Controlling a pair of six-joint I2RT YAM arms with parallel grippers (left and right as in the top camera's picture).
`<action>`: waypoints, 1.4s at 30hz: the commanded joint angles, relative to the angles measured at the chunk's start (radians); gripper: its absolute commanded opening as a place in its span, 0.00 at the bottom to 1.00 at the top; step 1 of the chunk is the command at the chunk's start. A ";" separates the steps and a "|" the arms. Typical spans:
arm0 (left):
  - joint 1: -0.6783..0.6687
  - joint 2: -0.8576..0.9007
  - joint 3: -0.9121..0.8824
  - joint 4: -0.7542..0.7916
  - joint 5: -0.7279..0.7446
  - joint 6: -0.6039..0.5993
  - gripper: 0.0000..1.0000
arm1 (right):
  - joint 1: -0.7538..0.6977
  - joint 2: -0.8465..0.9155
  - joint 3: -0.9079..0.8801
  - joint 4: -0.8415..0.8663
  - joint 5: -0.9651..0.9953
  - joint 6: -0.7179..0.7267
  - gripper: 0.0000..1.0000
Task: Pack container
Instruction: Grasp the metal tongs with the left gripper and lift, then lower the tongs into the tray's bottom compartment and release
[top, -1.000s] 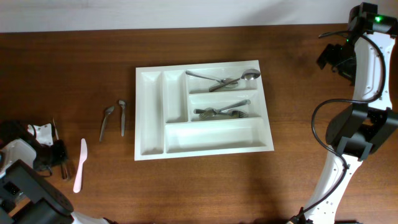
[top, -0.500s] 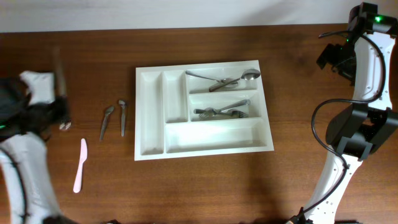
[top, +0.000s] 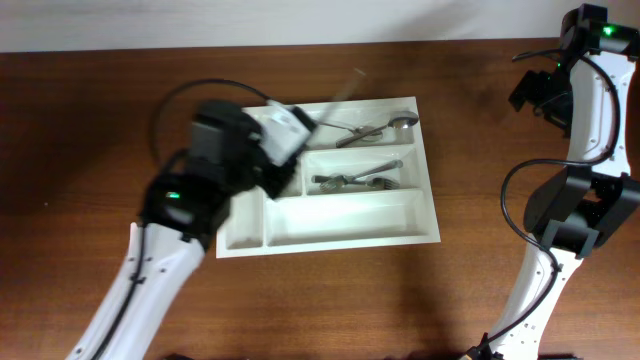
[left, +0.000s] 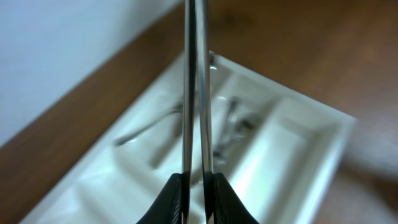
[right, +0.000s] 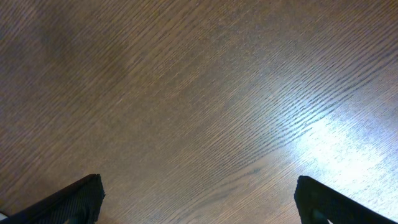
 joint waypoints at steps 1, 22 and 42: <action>-0.097 0.056 0.014 -0.040 -0.063 0.015 0.02 | -0.002 -0.025 -0.002 0.002 0.020 0.003 0.99; -0.266 0.422 0.014 -0.202 -0.222 0.221 0.02 | -0.002 -0.025 -0.002 0.002 0.020 0.003 0.99; -0.266 0.425 0.014 -0.202 -0.219 0.331 0.38 | -0.002 -0.025 -0.002 0.002 0.020 0.003 0.99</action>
